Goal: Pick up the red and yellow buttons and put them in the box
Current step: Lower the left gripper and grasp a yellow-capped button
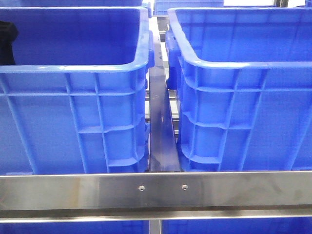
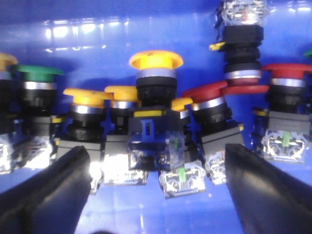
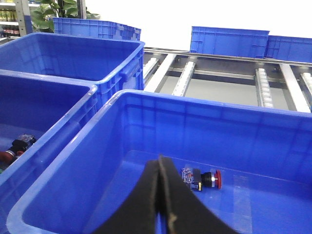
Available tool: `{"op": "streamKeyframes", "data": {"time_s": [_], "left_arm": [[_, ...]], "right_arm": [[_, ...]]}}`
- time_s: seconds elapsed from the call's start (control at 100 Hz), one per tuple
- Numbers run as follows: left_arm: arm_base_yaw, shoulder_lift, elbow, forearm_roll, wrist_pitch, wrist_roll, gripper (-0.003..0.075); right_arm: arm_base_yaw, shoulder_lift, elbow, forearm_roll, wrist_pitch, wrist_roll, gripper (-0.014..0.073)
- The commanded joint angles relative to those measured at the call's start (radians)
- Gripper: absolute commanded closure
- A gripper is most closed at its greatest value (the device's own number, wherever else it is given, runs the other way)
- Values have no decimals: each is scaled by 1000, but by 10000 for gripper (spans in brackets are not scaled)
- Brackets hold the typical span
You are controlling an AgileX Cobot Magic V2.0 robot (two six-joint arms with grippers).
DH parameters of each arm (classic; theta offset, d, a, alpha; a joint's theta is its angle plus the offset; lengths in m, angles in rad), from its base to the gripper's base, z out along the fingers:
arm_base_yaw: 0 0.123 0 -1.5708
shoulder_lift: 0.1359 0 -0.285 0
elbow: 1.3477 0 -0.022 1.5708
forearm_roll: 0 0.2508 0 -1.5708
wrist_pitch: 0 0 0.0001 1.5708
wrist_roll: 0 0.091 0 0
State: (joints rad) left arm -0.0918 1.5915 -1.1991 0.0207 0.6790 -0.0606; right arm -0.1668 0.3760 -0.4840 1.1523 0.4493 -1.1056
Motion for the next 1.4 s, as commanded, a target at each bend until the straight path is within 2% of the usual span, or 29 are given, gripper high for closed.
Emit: {"op": "streamKeyframes", "data": {"time_s": [0.0,0.77,0.84,0.91,1.05,1.15,1.39], "left_arm": [[1,-22,-33,-11,-57,3,208],[1,112,-42,-11,-109,10,222],[1,112,-42,-11,-111,10,277],[1,112,-42,-11,-113,10,365],[1,110,-42,-11,-113,10,600],[1,91,-42,-11,-113,10,734],[1,-3,-42,-21,-71,10,739]], "right_arm": [[0,7,-24,31,-41,-7,652],[0,7,-24,31,-41,-7,652],[0,7,-24,31,-41,-7,652],[0,7,-24,31,-41,-7,652],[0,7,-24,31,-41,-7,652],[0,7,-24,31,-41,-7,652],[0,7,-24,31,-41,-7,652]]}}
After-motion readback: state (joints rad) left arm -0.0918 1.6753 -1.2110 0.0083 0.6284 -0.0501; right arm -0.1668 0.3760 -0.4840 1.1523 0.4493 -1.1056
